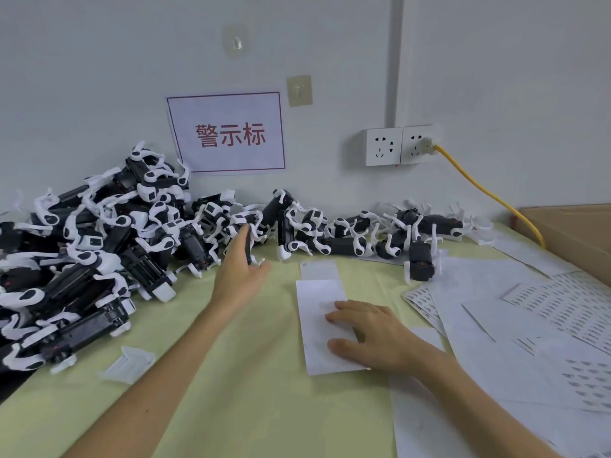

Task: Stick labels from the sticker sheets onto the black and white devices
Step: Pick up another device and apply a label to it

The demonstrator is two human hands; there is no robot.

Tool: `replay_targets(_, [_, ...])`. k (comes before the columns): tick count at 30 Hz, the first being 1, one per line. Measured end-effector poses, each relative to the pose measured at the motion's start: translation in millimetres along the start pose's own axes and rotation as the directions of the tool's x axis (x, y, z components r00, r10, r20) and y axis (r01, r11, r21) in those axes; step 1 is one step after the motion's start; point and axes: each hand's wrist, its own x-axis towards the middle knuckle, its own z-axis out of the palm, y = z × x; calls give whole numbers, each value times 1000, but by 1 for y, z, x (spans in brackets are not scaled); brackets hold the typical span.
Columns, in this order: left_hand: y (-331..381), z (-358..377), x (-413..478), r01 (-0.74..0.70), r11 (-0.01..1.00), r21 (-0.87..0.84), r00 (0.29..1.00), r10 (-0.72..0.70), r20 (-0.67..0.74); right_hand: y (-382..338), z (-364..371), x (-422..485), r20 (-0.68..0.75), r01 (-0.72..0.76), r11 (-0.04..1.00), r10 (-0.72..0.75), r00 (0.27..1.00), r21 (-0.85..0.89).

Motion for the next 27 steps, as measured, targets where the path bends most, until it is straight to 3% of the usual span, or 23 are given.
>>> replay_targets(3, [4,-13,34,81,991,-105,997,-80,16,-1,-2,0,2,6,1000,-6,1000,-2])
replay_targets(6, [-1,-13,59,103,989,-104,994,-98,56,-1,-3,0,3,9,1000,-9,1000,9])
replay_targets(9, [-7,-10,71,270,957,-106,955,-252,159,-2,-4,0,9,8,1000,-8,1000,8])
replay_targets(11, [-6,-6,71,277,956,-93,957,-266,114,-3,-5,0,-8,6,1000,-6,1000,7])
replay_targets(13, [-2,-2,70,249,939,-239,967,-254,11,-6,-5,-1,-26,7,1000,-7,1000,3])
replay_targets(15, [11,1,65,254,822,-510,947,-318,-40,-10,-6,-1,-53,-1,999,3,999,33])
replay_targets(18, [44,1,46,301,458,-837,920,-370,128,-12,-13,-3,-138,-16,982,43,989,187])
replay_targets(22, [82,1,11,380,239,-893,920,-199,338,-22,-24,-9,-193,38,770,112,975,637])
replay_targets(25, [92,6,-15,475,76,-877,879,-95,468,-29,-27,-11,-197,65,688,115,974,723])
replay_targets(27, [87,13,-28,501,-30,-865,859,-102,502,-35,-27,-12,-168,83,642,72,983,762])
